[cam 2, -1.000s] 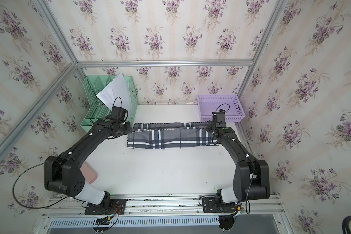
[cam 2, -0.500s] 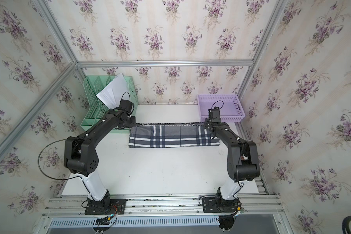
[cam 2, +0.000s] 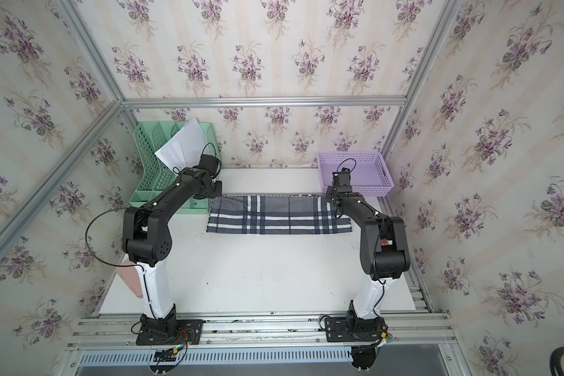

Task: Roll up the pillowcase
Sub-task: Fold the pillowcase, then adjust the pillowcase at the center of the board.

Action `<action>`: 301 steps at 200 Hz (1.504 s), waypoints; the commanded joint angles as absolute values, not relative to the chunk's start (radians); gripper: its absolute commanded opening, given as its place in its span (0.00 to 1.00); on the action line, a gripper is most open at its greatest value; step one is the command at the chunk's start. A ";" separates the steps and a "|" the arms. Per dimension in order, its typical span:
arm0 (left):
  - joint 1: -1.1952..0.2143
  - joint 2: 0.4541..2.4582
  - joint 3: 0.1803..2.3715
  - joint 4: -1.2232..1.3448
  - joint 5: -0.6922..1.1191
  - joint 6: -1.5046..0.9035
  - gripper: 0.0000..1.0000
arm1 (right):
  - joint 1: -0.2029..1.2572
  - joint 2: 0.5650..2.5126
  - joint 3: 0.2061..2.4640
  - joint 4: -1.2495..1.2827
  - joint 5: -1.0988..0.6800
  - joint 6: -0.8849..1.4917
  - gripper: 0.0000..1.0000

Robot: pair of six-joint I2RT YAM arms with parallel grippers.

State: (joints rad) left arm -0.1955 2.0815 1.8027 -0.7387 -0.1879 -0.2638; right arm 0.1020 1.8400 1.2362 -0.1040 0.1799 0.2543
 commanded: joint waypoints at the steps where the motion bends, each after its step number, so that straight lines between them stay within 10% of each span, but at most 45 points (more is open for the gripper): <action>1: -0.189 2.117 1.845 -0.767 -0.266 -0.232 0.03 | 0.100 1.861 1.254 -0.093 0.241 0.245 0.00; 58: -0.189 2.192 1.923 -0.783 -0.276 -0.230 0.19 | 0.100 1.903 1.298 -0.098 0.235 0.256 0.01; 75: -0.189 2.201 1.930 -0.786 -0.277 -0.231 0.51 | 0.100 1.909 1.310 -0.098 0.223 0.256 0.26; 98: -0.188 2.181 1.923 -0.803 -0.299 -0.257 0.65 | 0.102 1.902 1.337 -0.101 0.207 0.251 0.54; 217: -0.193 1.878 1.320 -0.679 -0.122 -0.356 0.71 | 0.308 1.617 0.989 -0.206 0.143 0.399 0.58; 301: -0.194 2.038 1.408 -0.626 -0.037 -0.316 0.47 | 0.096 1.589 0.935 -0.248 0.196 0.431 0.54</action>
State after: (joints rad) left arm -0.1940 1.9980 1.3643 -0.6331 -0.0563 -0.3271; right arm 0.1612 1.5635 0.9298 -0.2287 0.1642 0.4374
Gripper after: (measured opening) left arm 0.503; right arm 0.561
